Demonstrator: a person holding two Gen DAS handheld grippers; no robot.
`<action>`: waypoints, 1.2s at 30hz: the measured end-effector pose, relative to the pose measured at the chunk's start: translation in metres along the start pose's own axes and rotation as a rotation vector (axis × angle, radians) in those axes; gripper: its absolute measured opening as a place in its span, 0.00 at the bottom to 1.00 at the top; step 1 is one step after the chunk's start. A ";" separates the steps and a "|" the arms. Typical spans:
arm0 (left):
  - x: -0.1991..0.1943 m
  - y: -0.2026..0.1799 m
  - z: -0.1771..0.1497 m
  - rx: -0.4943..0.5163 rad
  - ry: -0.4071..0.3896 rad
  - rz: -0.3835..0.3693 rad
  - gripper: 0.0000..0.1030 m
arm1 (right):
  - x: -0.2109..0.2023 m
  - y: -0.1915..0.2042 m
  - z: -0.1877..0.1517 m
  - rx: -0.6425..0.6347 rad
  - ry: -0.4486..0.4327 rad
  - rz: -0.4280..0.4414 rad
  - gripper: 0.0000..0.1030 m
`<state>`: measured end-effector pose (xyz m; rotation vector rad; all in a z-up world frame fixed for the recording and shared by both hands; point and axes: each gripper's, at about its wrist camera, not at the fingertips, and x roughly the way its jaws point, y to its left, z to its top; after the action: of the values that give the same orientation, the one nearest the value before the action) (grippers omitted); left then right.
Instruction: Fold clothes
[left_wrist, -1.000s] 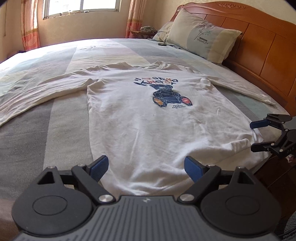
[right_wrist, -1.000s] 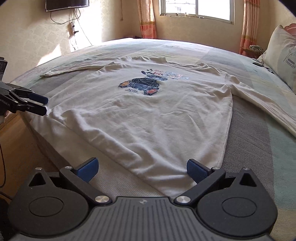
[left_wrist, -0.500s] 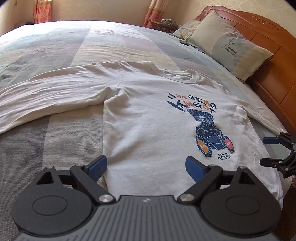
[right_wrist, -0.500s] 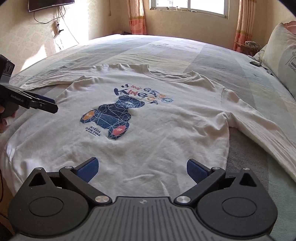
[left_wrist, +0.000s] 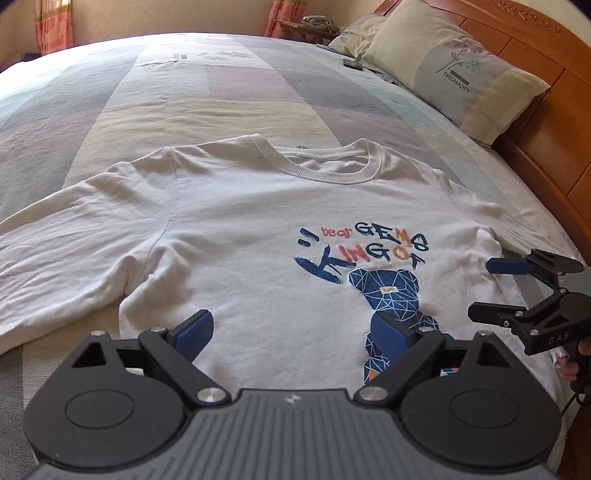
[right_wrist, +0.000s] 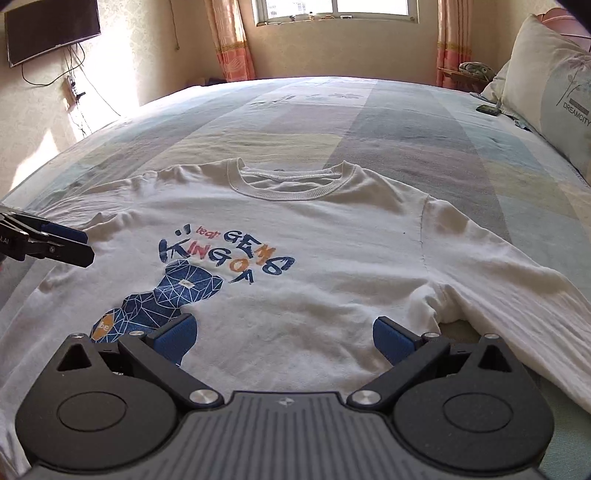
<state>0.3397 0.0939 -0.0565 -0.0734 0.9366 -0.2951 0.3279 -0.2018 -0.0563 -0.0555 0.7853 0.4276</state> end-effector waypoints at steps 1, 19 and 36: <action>0.003 -0.001 -0.005 0.004 0.015 0.017 0.89 | 0.006 0.000 -0.004 -0.006 0.029 -0.011 1.00; -0.051 -0.027 -0.009 -0.116 -0.008 0.107 0.90 | -0.048 -0.108 0.019 0.259 -0.082 -0.260 1.00; -0.049 -0.073 0.018 -0.050 0.036 0.126 0.90 | -0.091 -0.203 -0.073 0.426 -0.082 -0.567 1.00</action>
<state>0.3108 0.0366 0.0065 -0.0553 0.9804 -0.1567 0.3017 -0.4343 -0.0666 0.1354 0.7295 -0.2760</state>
